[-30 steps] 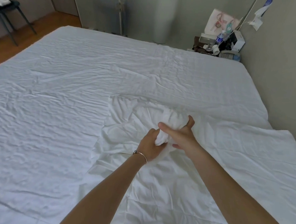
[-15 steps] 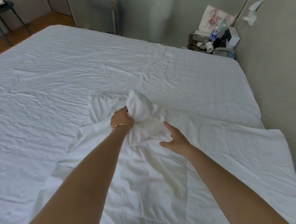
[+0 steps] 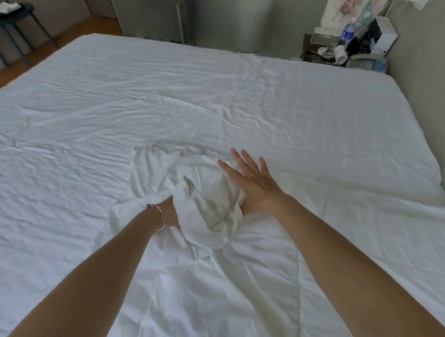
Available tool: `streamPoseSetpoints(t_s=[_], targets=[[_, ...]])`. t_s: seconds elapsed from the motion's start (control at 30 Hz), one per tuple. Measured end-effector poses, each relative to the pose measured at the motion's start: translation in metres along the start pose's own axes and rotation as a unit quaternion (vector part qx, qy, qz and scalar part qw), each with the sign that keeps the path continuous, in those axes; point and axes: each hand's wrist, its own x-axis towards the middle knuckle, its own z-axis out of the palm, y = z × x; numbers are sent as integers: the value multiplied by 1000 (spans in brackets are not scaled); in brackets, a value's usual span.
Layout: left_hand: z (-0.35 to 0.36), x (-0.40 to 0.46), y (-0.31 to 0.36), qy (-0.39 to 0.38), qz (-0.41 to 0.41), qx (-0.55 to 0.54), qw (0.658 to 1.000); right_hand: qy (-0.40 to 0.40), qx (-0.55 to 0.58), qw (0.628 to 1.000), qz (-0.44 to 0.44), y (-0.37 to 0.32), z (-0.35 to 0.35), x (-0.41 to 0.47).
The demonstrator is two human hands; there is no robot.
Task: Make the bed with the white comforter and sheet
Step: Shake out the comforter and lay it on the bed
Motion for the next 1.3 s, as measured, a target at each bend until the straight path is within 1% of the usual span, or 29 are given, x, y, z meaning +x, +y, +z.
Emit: streamPoseSetpoints(t_s=[0.03,0.07,0.13,0.2,0.23,0.27,0.3,0.33,0.37,0.4,0.43,0.47,0.5,0.53,0.57,0.6,0.63,0.67,0.7,0.73,0.8,0.87,0.93,1.0,1.07,1.13,1.2,1.23,1.3], targets=[[1,-6,9,9,-9,-43,999,7,-7,1000,-6,0,-4,10],[-3,0,9,28,17,-34,999,-11,-24,1000,-17,-1,-10,19],[-7,-1,18,81,-10,-43,996,-79,-54,995,-28,-5,-16,32],[-16,4,16,184,-14,-36,982,-100,-10,995,16,-13,-14,34],[-21,5,14,286,-5,-7,958,-72,36,995,58,-19,-12,33],[-26,5,14,391,-1,15,920,-32,82,991,100,-23,-9,33],[-27,4,16,500,21,-1,866,11,115,984,133,-28,-6,34],[-26,-2,23,598,109,2,794,40,121,980,150,-34,-5,34],[-23,-5,33,626,248,42,738,50,114,979,160,-41,-4,37],[-17,-10,42,566,409,114,707,51,109,980,158,-47,-4,40],[-11,-11,49,447,532,199,691,39,112,982,148,-52,-3,44],[-8,-10,56,311,572,302,696,21,132,981,139,-55,-5,44],[-6,-8,60,194,528,400,724,11,182,973,139,-56,-8,43],[-7,-4,62,122,434,482,751,4,257,956,144,-55,-11,39],[-9,4,58,89,337,543,764,1,330,933,141,-51,-14,34],[-10,8,55,77,264,589,760,1,378,917,127,-48,-16,27],[-12,10,51,78,220,629,741,-13,397,911,109,-45,-17,20],[-14,12,47,83,206,659,719,-48,387,916,99,-43,-19,12],[-18,14,42,88,223,668,704,-90,336,933,89,-39,-18,8],[-21,14,37,90,252,662,700,-128,240,960,71,-35,-20,3],[-32,10,29,95,290,635,710,-180,62,979,65,-20,-21,-6],[-50,3,19,111,274,621,726,-222,18,966,133,5,-21,-21],[-67,-2,11,126,220,622,741,-268,-17,941,208,34,-21,-43],[-68,2,6,142,139,650,734,-302,-91,908,275,57,-21,-73],[-53,15,16,159,53,664,729,-323,-94,868,365,81,-13,-104],[-22,30,36,124,0,700,703,-346,-26,840,418,108,2,-128],[19,39,58,39,30,743,667,-350,15,844,405,113,19,-143],[39,39,67,-6,47,736,675,-328,14,861,388,103,18,-148],[66,40,74,-61,45,688,722,-261,-22,893,366,86,12,-158]])
